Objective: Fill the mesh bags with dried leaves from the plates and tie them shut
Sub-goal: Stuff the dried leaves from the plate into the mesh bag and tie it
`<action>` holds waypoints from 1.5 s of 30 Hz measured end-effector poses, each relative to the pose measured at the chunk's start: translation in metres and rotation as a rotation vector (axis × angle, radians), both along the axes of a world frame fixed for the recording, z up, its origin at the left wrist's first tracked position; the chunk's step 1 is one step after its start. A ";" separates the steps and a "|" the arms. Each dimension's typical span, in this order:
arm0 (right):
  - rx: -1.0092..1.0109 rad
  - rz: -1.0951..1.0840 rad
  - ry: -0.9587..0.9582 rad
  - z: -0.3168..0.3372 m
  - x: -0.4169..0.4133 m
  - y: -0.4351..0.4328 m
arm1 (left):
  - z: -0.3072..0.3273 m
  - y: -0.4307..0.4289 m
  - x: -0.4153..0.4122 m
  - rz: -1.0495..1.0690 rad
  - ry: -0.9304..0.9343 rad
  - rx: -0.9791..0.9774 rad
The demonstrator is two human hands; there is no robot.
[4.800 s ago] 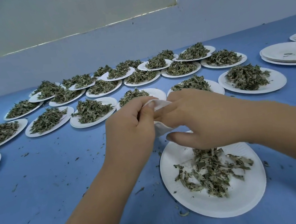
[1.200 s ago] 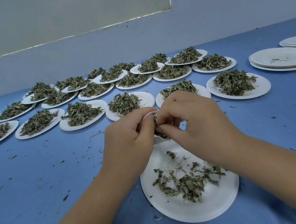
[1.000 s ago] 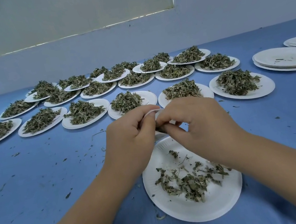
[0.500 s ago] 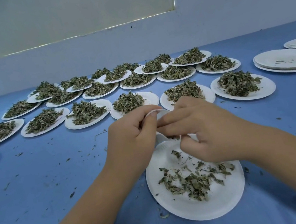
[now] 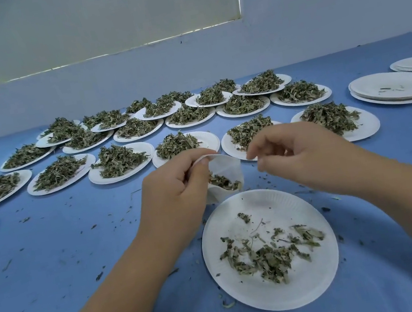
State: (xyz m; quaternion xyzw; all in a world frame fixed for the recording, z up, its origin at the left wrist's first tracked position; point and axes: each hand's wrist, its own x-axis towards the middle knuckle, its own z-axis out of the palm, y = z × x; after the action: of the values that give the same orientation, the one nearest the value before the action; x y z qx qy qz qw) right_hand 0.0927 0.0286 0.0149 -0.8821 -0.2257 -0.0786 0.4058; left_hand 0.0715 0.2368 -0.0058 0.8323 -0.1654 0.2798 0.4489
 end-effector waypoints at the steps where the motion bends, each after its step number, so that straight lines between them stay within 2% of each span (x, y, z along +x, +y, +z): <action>1: -0.146 -0.024 0.062 -0.003 0.004 -0.003 | 0.001 0.001 0.000 0.011 -0.002 -0.006; 3: -0.486 -0.050 0.165 -0.009 0.009 -0.006 | 0.002 0.003 0.001 0.034 -0.007 -0.024; 5: -0.637 -0.045 0.238 -0.014 0.013 -0.006 | 0.004 0.007 0.001 0.055 -0.025 -0.036; 13: -0.545 -0.043 0.299 -0.015 0.019 -0.007 | 0.008 0.017 0.007 0.125 -0.051 -0.068; 19: -0.368 -0.211 0.207 -0.022 0.034 -0.006 | 0.007 0.020 0.009 0.148 -0.151 0.068; 26: -0.296 -0.388 0.107 -0.033 0.050 -0.008 | 0.004 0.025 0.017 0.179 -0.146 0.039; 30: -0.260 -0.392 0.098 -0.029 0.048 -0.013 | 0.007 0.025 0.025 0.205 -0.089 0.058; 33: -0.254 -0.306 0.027 -0.020 0.038 -0.018 | 0.018 0.023 0.035 0.244 -0.073 0.152; 35: -0.291 -0.218 0.050 -0.014 0.027 -0.018 | 0.025 0.019 0.042 0.266 -0.070 0.234; 38: -0.527 -0.116 0.146 -0.012 0.013 -0.014 | 0.026 0.010 0.047 0.266 -0.104 0.347; 40: -0.603 -0.083 0.177 -0.011 0.007 -0.010 | 0.021 0.006 0.047 0.258 -0.099 0.415; 42: -0.616 -0.077 0.181 -0.008 0.002 -0.009 | 0.015 0.006 0.047 0.248 -0.094 0.417; 45: -0.652 -0.074 0.197 -0.005 -0.003 -0.008 | 0.011 0.010 0.043 0.256 -0.090 0.315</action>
State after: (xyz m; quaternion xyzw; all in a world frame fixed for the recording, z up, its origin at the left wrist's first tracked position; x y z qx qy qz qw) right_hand 0.0898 0.0203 0.0101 -0.9764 -0.1665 0.0687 0.1191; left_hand 0.1148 0.2469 0.0050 0.8932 -0.1200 0.3421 0.2660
